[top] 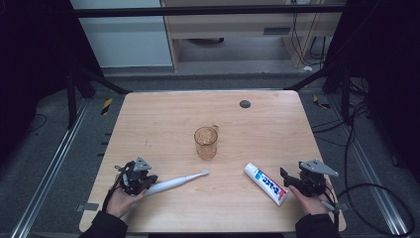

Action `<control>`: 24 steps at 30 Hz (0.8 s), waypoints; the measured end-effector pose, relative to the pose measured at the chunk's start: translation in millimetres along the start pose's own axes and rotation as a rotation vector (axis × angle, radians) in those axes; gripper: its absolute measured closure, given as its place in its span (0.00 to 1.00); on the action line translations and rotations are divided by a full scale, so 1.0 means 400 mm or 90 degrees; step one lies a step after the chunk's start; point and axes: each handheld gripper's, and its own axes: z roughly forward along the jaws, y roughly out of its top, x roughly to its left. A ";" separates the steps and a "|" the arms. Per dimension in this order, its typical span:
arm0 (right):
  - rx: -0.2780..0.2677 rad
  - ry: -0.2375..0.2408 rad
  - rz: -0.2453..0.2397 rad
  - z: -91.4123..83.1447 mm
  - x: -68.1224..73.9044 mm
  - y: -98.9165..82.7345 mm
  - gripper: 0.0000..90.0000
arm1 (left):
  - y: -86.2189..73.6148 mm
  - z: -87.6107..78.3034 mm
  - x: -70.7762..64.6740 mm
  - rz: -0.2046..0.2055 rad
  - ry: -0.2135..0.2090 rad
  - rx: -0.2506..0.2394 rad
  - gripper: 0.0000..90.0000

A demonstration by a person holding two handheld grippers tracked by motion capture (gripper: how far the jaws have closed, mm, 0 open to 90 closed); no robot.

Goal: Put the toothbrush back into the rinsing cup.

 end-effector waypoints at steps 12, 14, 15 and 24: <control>-0.003 -0.002 -0.001 -0.001 -0.003 0.000 0.29 | -0.023 -0.016 -0.013 0.002 -0.004 0.000 1.00; -0.003 -0.002 -0.001 -0.001 -0.003 0.000 0.29 | -0.025 -0.019 -0.014 0.003 -0.003 -0.002 1.00; -0.004 -0.003 -0.004 -0.001 -0.003 0.000 0.29 | -0.026 -0.019 -0.015 0.004 -0.003 -0.002 1.00; -0.007 -0.001 0.003 -0.003 -0.004 0.001 0.29 | -0.023 -0.027 -0.013 -0.012 0.001 -0.011 0.99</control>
